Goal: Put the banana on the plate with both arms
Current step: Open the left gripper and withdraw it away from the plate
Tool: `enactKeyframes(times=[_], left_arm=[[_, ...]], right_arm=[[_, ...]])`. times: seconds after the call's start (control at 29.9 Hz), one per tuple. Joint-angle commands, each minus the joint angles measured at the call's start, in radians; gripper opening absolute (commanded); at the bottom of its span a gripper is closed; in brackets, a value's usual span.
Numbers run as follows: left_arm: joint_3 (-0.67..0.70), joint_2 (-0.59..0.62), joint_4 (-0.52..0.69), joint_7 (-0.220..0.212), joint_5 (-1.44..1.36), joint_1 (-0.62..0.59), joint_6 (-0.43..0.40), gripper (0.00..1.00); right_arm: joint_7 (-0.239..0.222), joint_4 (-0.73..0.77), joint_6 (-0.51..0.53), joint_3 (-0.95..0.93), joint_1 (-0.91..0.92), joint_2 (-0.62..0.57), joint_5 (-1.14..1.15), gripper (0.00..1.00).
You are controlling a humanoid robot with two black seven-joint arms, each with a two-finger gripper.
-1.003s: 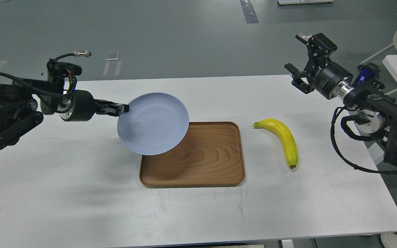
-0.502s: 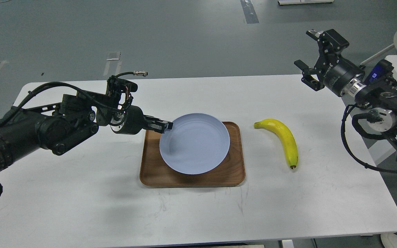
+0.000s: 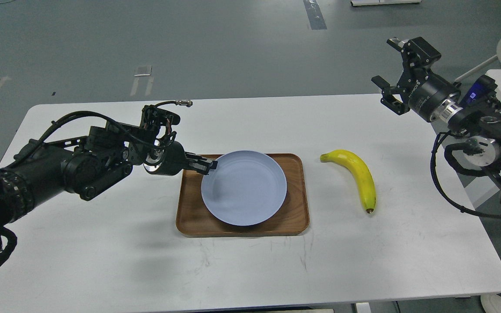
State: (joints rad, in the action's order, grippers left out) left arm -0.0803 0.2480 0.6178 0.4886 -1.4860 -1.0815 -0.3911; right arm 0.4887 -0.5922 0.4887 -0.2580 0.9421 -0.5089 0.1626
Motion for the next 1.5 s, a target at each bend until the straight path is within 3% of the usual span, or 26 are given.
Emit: enactKeyframes(times=[0.0, 0.43, 0.47, 0.64, 0.7, 0.74, 1.04, 1.17, 1.2, 1.27, 1.4, 1.47], left_arm=[[-0.001, 0.001, -0.004, 0.0, 0.001, 0.0, 0.0, 0.0], [-0.001, -0.006, -0.013, 0.0, 0.001, 0.005, 0.002, 0.0], [-0.001, -0.01, -0.013, 0.0, 0.001, 0.006, 0.002, 0.04], [0.001, -0.012, -0.013, 0.0, 0.001, 0.006, 0.009, 0.5], [0.002, -0.012, -0.013, 0.0, 0.01, 0.005, 0.017, 0.88], [0.002, -0.01, -0.013, 0.0, 0.015, 0.003, 0.018, 0.98], [0.019, 0.06, -0.009, 0.0, 0.203, -0.041, 0.015, 0.98], [0.024, 0.111, -0.001, 0.0, 0.652, -0.063, 0.0, 0.98], [0.024, 0.111, -0.001, 0.0, 0.653, -0.063, 0.0, 0.98], [0.024, 0.155, -0.001, 0.0, 0.951, -0.06, -0.017, 0.98], [0.03, 0.218, -0.001, 0.0, 1.214, -0.023, -0.098, 0.98], [0.063, 0.26, -0.001, 0.0, 1.274, 0.039, -0.098, 0.98]], right_arm=[[0.0, 0.0, 0.0, 0.0, 0.0, 0.0, 0.0, 1.0], [0.0, -0.001, 0.0, 0.0, 0.0, -0.008, 0.0, 1.0], [0.0, -0.001, 0.0, 0.0, -0.002, -0.008, 0.0, 1.0], [0.0, -0.001, 0.0, 0.0, -0.002, -0.008, 0.0, 1.0], [0.0, -0.001, 0.0, 0.0, -0.002, -0.008, 0.0, 1.0], [0.0, -0.001, 0.0, 0.0, -0.002, -0.008, 0.0, 1.0], [0.0, -0.001, 0.0, 0.002, -0.002, -0.008, 0.0, 1.0], [0.0, -0.001, 0.0, 0.002, -0.002, -0.008, 0.0, 1.0], [0.0, -0.001, 0.0, 0.002, -0.002, -0.008, 0.0, 1.0], [0.0, -0.001, 0.0, 0.002, -0.002, -0.008, 0.0, 1.0], [0.0, -0.003, 0.0, 0.003, -0.002, -0.008, 0.0, 1.0], [0.0, -0.008, 0.0, 0.005, -0.002, -0.008, 0.0, 1.0]])
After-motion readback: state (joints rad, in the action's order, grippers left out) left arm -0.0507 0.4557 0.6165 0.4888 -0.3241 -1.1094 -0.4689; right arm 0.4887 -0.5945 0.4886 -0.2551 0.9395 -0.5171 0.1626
